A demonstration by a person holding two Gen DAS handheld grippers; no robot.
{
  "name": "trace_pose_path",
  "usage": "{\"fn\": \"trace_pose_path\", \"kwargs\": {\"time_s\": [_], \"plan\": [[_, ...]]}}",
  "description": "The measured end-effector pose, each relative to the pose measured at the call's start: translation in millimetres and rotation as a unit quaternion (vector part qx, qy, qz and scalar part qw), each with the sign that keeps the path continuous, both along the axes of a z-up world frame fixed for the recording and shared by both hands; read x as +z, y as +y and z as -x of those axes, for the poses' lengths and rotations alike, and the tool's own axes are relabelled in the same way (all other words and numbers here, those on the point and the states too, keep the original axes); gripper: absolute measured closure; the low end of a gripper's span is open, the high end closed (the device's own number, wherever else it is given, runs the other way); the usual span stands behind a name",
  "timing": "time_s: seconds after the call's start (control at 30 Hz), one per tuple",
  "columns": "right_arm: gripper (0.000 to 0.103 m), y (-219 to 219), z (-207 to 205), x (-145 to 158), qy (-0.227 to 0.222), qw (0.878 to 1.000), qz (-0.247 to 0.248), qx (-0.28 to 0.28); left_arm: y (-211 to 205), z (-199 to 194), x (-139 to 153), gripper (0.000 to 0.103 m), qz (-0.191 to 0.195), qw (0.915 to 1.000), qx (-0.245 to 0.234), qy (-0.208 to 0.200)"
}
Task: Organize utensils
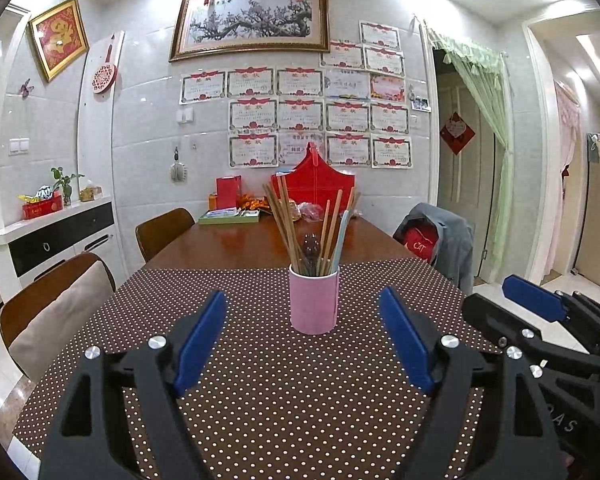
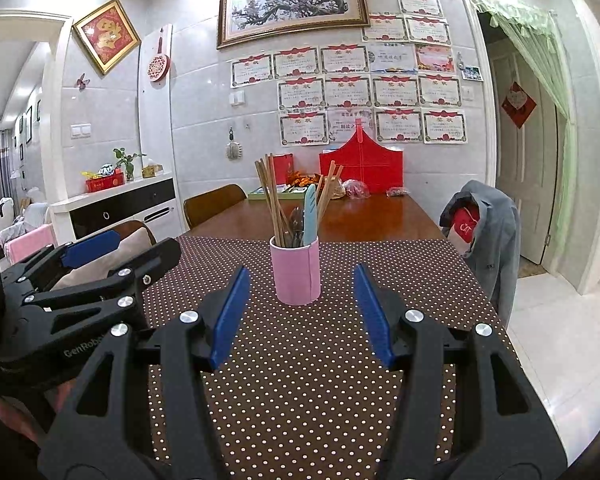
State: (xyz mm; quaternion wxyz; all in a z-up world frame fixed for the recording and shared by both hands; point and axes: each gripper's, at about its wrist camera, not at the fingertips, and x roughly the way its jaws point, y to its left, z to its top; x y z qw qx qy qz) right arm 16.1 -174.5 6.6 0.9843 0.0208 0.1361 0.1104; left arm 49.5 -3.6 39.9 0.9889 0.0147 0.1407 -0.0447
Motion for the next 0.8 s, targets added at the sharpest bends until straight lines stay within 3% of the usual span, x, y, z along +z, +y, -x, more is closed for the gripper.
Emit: {"fn": "trace_pose_path", "kwargs": {"time_s": [0.8], "plan": [[0.049,-5.8,1.9,-4.7,0.013,1.000,-0.008,-0.004,-0.1,-1.1,-3.2,0.024,0.005,0.9999,0.006,0.011]]}}
